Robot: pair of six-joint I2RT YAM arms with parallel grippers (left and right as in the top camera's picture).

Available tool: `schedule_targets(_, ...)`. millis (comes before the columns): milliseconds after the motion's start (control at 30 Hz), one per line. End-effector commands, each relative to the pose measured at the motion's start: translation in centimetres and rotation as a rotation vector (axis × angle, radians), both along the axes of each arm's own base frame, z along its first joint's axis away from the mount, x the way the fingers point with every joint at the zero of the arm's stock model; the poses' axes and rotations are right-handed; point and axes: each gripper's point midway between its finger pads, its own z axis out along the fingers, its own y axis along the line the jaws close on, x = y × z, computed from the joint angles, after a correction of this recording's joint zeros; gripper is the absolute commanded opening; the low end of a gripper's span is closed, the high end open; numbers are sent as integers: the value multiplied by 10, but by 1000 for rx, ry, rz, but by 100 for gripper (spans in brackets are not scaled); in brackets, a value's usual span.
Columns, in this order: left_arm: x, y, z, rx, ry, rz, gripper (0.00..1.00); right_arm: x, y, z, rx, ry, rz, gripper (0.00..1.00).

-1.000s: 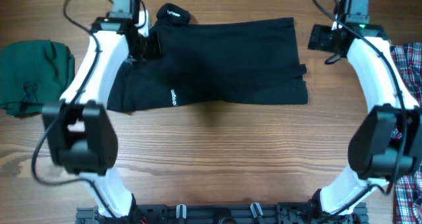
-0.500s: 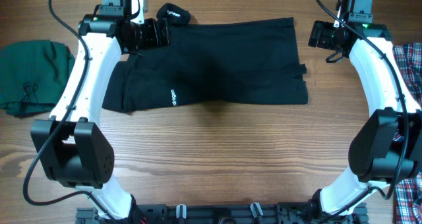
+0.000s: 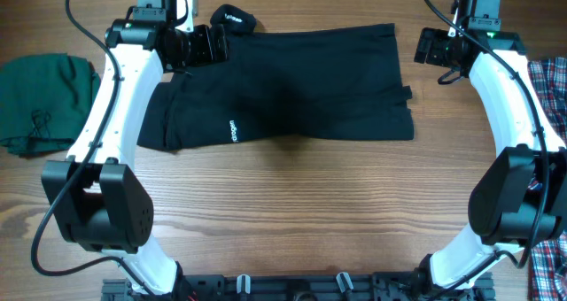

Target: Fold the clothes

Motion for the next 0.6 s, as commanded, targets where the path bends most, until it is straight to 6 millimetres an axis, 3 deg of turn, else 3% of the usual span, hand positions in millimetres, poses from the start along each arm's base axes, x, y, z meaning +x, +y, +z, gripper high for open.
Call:
schedule_targets(0,0,-2,1,-19,1,-9,100,3,2,7,7,-20,4,100)
schedule_targets(267,0,-2,1,-19,1,-9,100,3,2,7,7,-20,4,100)
schedule_targets(367,32,-5,22,-30,-158,-13,100,3,2,7,7,-20,4,100)
schedule_targets(567,58,-19,56,-138,-310,-15,98,3,2,7,7,-20,5,100)
